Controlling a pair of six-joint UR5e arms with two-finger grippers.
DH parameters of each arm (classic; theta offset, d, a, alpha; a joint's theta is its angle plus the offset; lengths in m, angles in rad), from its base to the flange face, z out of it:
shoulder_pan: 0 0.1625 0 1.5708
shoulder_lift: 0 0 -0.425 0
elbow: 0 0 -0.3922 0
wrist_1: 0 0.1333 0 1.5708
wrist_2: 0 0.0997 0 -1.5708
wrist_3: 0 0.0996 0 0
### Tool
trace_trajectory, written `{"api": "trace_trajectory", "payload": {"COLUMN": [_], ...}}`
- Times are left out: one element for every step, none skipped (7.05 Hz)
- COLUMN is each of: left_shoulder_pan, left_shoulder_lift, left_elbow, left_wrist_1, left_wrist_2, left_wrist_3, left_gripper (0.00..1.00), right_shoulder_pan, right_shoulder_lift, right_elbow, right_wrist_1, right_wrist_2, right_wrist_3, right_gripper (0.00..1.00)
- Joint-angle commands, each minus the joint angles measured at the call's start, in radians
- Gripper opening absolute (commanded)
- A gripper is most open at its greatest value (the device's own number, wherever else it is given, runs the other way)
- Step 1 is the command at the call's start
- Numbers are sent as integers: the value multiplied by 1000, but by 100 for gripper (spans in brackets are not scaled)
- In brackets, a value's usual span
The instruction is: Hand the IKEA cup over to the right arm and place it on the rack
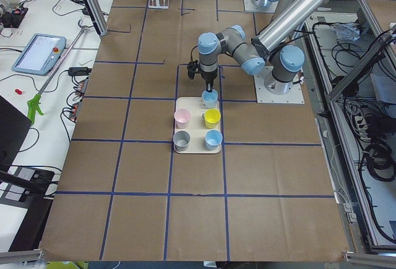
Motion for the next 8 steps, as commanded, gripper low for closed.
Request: {"api": "trace_trajectory", "payload": {"left_shoulder_pan": [-3, -4, -9, -15, -36, -70, -95, -105], "left_shoulder_lift": [10, 10, -8, -24, -34, -59, -85, -93], "left_elbow": [86, 193, 314, 437, 522, 585, 619, 630], "left_wrist_1": [-79, -202, -326, -432, -492, -517, -517, -501], "left_wrist_2": [38, 38, 33, 24, 13, 7, -2, -96], "left_wrist_3": [-2, -2, -4, -5, -5, -5, -2, 1], "left_gripper": [0, 0, 0, 0, 0, 0, 0, 0], "right_shoulder_pan": [14, 14, 15, 15, 21, 38, 40, 40], "right_shoulder_lift": [-25, -54, -83, -94, -94, -93, -90, -90], "right_elbow": [6, 26, 61, 84, 85, 86, 85, 85], "right_wrist_1": [0, 0, -3, -1, -1, -1, -1, -1], "right_wrist_2": [23, 23, 23, 23, 23, 20, 23, 22], "right_wrist_3": [199, 243, 272, 283, 285, 342, 458, 467], "right_gripper": [100, 100, 100, 100, 100, 100, 100, 100]}}
